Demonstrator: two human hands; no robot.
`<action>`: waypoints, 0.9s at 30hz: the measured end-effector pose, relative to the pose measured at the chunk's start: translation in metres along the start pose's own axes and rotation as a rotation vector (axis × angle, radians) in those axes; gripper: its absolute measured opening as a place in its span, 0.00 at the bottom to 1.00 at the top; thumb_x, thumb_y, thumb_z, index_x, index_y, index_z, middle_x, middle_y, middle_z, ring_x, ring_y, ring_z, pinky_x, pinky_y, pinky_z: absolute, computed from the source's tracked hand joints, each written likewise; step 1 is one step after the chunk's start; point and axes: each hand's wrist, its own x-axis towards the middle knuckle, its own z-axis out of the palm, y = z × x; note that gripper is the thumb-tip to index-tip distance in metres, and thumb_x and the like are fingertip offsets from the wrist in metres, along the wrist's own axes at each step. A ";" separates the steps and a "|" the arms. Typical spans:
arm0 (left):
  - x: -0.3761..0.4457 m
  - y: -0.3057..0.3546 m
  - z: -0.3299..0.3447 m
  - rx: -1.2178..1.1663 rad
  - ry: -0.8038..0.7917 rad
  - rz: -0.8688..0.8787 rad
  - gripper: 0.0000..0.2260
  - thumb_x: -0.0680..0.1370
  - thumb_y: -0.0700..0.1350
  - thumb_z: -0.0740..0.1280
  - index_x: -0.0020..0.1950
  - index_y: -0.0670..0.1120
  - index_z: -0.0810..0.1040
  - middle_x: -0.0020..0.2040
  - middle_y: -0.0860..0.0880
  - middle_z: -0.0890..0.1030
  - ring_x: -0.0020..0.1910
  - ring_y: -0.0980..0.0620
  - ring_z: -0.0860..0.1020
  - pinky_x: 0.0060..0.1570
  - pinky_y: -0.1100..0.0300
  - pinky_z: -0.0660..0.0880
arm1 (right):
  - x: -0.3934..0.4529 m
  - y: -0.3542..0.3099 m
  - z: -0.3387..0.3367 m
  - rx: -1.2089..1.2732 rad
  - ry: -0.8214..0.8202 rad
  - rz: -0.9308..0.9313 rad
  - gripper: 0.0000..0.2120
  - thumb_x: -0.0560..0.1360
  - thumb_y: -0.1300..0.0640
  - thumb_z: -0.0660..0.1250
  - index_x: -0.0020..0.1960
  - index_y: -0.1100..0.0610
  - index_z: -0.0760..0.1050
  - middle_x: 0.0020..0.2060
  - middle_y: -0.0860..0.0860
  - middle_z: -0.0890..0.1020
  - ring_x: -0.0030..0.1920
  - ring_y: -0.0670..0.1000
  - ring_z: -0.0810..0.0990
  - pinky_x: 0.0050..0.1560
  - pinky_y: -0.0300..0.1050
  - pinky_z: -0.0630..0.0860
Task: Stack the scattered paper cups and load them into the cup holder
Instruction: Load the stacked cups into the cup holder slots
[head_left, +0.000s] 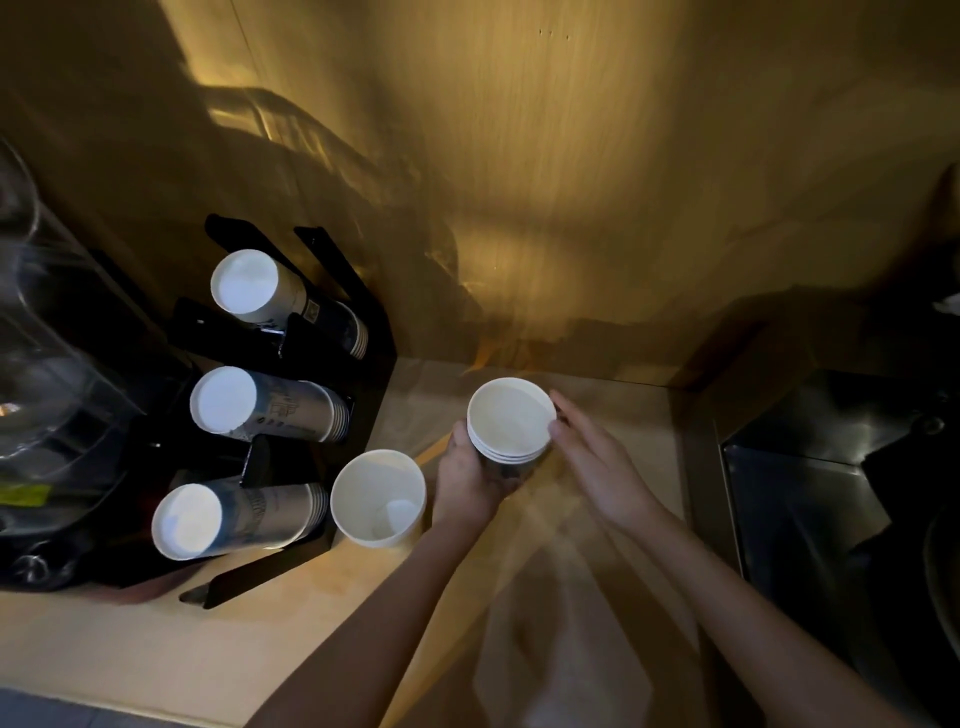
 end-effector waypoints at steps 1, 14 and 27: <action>-0.001 0.006 -0.002 0.009 -0.014 -0.013 0.35 0.61 0.41 0.79 0.62 0.43 0.64 0.61 0.42 0.76 0.60 0.43 0.74 0.57 0.51 0.74 | 0.001 0.000 -0.002 0.101 0.047 0.059 0.21 0.78 0.48 0.56 0.70 0.50 0.64 0.66 0.46 0.71 0.67 0.45 0.67 0.70 0.43 0.61; -0.006 0.061 -0.115 0.319 0.145 0.788 0.31 0.69 0.39 0.72 0.67 0.45 0.61 0.66 0.40 0.72 0.65 0.46 0.70 0.62 0.54 0.71 | 0.009 -0.087 -0.010 0.547 -0.339 0.395 0.31 0.70 0.30 0.50 0.48 0.53 0.79 0.36 0.58 0.83 0.32 0.58 0.83 0.27 0.50 0.80; -0.010 0.072 -0.260 0.337 0.531 0.777 0.28 0.70 0.34 0.65 0.68 0.46 0.64 0.68 0.40 0.69 0.66 0.49 0.67 0.67 0.56 0.67 | 0.033 -0.197 0.061 0.610 -0.606 -0.101 0.36 0.46 0.39 0.80 0.49 0.55 0.79 0.42 0.51 0.87 0.44 0.51 0.85 0.45 0.53 0.82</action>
